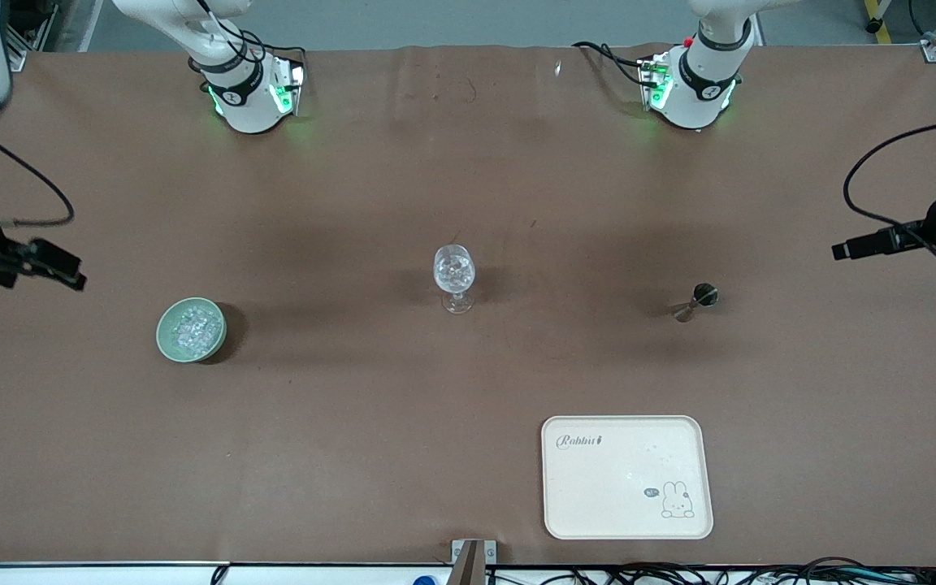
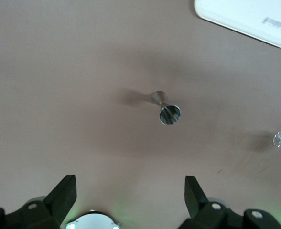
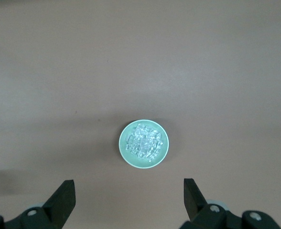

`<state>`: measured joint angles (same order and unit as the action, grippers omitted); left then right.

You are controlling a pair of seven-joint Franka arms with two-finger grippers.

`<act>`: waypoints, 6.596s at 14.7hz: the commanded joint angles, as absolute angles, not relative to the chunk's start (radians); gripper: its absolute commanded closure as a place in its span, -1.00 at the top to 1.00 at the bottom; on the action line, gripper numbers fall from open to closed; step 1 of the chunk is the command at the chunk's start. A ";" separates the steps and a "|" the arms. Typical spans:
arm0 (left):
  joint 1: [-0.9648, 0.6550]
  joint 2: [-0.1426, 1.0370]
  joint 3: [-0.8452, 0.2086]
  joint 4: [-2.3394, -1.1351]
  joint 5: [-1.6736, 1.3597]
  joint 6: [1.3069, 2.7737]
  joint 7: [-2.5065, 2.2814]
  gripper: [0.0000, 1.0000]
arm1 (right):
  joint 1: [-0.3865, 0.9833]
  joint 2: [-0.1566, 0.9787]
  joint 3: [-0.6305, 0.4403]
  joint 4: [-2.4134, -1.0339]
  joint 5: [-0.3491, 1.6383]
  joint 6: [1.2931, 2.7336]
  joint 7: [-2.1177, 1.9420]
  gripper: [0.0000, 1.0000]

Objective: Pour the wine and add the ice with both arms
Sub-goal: 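Move the right gripper toward the ice bowl while the left gripper reaches the jigger, then lower the right gripper into the bowl while the left gripper grasps the jigger, then pinch an ice cube with the right gripper and lift it from the bowl, then carry the held jigger with the left gripper to the wine glass rim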

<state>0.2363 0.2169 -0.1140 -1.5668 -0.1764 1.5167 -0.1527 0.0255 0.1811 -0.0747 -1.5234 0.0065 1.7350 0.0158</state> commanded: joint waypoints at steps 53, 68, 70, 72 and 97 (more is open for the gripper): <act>0.359 0.827 -0.120 -1.713 -0.876 1.644 -0.483 0.05 | 0.008 0.445 -0.069 -2.000 0.017 2.375 0.069 -0.82; 0.348 0.822 -0.123 -1.721 -0.874 1.643 -0.483 -0.81 | 0.021 0.319 -0.063 -1.470 0.008 1.773 0.051 -0.92; 0.345 0.815 -0.129 -1.715 -0.874 1.643 -0.497 -0.98 | 0.020 0.318 -0.063 -1.453 0.008 1.776 0.043 -0.93; 0.333 0.808 -0.141 -1.703 -0.879 1.641 -0.506 -0.99 | 0.015 0.324 -0.064 -1.440 0.006 1.784 0.043 -0.96; -0.172 0.476 -0.287 -1.695 -0.917 2.031 -1.328 -0.99 | 0.063 -0.001 -0.057 -1.584 -0.060 1.667 0.020 -0.99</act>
<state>-0.1213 0.5075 -0.2969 -1.6699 -0.9221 1.9764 -1.2666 0.0604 0.0691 -0.0571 -1.4993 -0.0484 1.6537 0.0248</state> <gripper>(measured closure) 0.789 0.727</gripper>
